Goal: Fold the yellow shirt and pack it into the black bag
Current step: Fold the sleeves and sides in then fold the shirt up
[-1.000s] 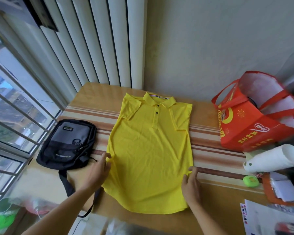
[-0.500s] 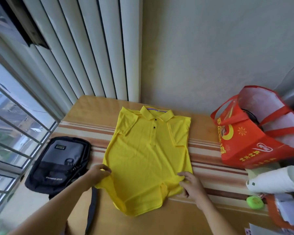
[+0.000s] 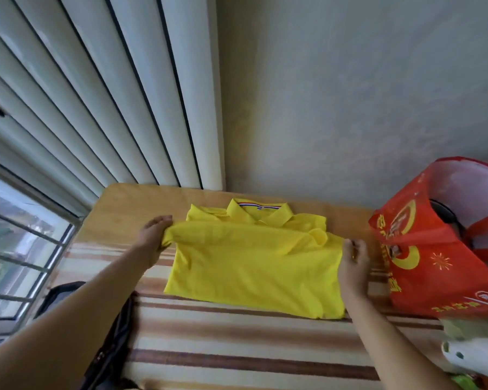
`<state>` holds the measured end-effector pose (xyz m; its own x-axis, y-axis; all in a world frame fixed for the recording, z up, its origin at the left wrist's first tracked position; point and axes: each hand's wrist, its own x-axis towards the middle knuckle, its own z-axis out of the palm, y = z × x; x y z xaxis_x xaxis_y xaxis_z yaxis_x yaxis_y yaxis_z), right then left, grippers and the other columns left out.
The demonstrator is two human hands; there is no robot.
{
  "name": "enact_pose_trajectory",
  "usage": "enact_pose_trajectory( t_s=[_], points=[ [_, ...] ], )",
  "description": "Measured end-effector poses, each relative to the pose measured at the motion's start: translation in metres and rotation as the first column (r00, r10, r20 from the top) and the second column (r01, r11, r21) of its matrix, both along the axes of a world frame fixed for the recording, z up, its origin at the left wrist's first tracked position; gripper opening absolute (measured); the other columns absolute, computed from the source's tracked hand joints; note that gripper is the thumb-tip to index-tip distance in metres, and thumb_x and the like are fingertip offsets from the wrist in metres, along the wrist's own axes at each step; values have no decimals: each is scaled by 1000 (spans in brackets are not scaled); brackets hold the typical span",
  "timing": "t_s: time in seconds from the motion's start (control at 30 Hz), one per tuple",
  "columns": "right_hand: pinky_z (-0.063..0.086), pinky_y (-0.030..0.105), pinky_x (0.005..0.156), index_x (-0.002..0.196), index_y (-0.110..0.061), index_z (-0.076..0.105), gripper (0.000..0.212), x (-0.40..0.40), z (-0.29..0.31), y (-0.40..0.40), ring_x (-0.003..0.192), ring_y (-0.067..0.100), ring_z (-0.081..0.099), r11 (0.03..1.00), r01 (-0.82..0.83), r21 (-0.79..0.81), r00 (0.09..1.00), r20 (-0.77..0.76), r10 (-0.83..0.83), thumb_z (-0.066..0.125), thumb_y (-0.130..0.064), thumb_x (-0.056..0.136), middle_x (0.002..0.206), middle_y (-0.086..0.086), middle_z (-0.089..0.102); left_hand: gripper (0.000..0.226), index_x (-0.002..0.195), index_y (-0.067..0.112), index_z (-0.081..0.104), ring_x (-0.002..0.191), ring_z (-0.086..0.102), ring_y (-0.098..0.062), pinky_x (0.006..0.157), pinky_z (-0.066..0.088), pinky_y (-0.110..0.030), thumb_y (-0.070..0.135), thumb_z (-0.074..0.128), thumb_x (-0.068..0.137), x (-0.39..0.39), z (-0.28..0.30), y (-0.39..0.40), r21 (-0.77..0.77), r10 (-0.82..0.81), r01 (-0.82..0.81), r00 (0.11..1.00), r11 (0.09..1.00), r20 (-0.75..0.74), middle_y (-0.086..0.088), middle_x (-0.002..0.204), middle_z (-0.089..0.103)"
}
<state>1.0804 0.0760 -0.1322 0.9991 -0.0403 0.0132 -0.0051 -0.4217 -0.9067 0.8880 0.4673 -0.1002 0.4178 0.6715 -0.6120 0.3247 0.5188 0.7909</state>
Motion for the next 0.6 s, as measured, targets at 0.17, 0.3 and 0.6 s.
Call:
enact_pose_trajectory(
  t_s=[0.17, 0.3, 0.6],
  points=[
    [43, 41, 85, 121, -4, 51, 36, 44, -18, 25, 110, 37, 59, 984, 43, -171, 960, -264, -88, 49, -35, 102, 121, 20, 62, 34, 136, 13, 44, 97, 60, -29, 89, 50, -41, 25, 43, 104, 22, -18, 4, 60, 8, -11, 999, 998, 46, -12, 117, 55],
    [47, 45, 92, 124, -5, 50, 39, 40, -39, 27, 114, 42, 59, 917, -123, -379, 924, -380, -33, 61, -27, 94, 124, 23, 62, 35, 123, 14, 57, 89, 63, -29, 79, 55, -44, 26, 55, 91, 4, -54, -16, 402, -132, 338, 878, 851, -459, -13, 112, 62],
    [43, 36, 73, 92, -11, 59, 20, 35, -35, 32, 92, 35, 64, 898, -210, -386, 945, -317, 85, 71, -27, 87, 88, 8, 63, 25, 103, 11, 57, 87, 57, -26, 71, 50, -38, 26, 65, 85, -3, -69, -32, 415, -261, 664, 676, 622, -690, -9, 103, 63]
  ],
)
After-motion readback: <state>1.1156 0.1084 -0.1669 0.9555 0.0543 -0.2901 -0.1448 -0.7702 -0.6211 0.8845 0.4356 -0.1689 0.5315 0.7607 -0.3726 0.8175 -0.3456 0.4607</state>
